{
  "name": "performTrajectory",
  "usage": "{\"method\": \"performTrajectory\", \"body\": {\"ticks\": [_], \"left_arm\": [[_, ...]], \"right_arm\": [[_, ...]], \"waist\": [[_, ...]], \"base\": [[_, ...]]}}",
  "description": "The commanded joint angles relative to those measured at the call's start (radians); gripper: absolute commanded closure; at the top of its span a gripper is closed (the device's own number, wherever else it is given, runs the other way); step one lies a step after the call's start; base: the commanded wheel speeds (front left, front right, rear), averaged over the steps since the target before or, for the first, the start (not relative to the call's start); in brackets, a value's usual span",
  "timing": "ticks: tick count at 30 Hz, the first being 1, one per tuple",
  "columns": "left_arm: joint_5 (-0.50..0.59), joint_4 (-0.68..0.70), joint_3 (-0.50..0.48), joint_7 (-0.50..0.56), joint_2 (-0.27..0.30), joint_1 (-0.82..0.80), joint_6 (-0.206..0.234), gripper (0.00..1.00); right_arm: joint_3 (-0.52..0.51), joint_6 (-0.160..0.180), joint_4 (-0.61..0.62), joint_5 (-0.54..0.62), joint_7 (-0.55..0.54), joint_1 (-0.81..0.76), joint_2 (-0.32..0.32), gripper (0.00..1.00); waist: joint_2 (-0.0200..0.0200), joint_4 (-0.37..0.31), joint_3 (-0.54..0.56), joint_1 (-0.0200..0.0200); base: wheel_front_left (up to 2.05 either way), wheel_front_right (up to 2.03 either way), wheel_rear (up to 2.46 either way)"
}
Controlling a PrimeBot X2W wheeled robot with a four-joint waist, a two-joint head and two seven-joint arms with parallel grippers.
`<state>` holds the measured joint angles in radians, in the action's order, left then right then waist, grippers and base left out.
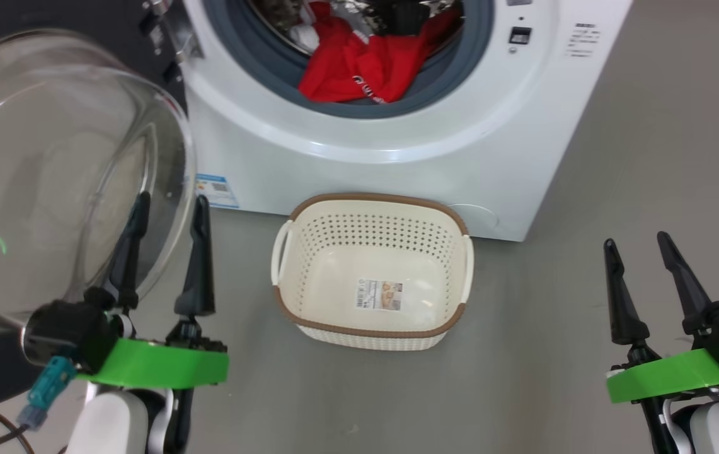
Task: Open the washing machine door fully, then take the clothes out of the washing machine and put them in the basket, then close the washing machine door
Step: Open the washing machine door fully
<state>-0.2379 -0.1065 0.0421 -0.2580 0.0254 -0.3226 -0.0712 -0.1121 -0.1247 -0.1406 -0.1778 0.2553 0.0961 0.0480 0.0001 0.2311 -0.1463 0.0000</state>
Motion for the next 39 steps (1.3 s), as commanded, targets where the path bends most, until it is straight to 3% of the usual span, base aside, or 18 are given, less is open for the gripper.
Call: {"method": "performTrajectory", "body": {"ticks": [1, 10, 20, 39], "left_arm": [[-0.007, 0.012, -0.022, -0.004, 0.029, 0.015, -0.013, 0.0], [-0.04, -0.014, -0.021, -0.004, 0.042, 0.069, -0.04, 0.0], [-0.021, -0.002, -0.045, -0.004, 0.052, 0.145, -0.037, 0.0], [0.004, -0.005, -0.031, -0.004, 0.059, 0.297, -0.024, 0.0]], "right_arm": [[0.015, -0.006, 0.037, -0.005, 0.006, 0.022, 0.002, 0.0], [-0.023, -0.006, 0.081, -0.006, 0.006, -0.008, 0.002, 0.0], [-0.025, -0.006, 0.109, -0.025, 0.006, -0.059, 0.002, 0.0], [-0.008, -0.006, 0.13, -0.031, 0.006, -0.164, 0.002, 0.0]], "waist": [[-0.0001, -0.047, 0.008, 0.0], [-0.0001, -0.14, 0.04, 0.0], [-0.0001, -0.217, 0.085, 0.0], [-0.0001, -0.276, 0.188, 0.0]], "base": [[0.0, 0.0, 0.0], [0.0, 0.0, 0.0], [0.0, 0.0, 0.0], [0.0, 0.0, 0.0]]}}
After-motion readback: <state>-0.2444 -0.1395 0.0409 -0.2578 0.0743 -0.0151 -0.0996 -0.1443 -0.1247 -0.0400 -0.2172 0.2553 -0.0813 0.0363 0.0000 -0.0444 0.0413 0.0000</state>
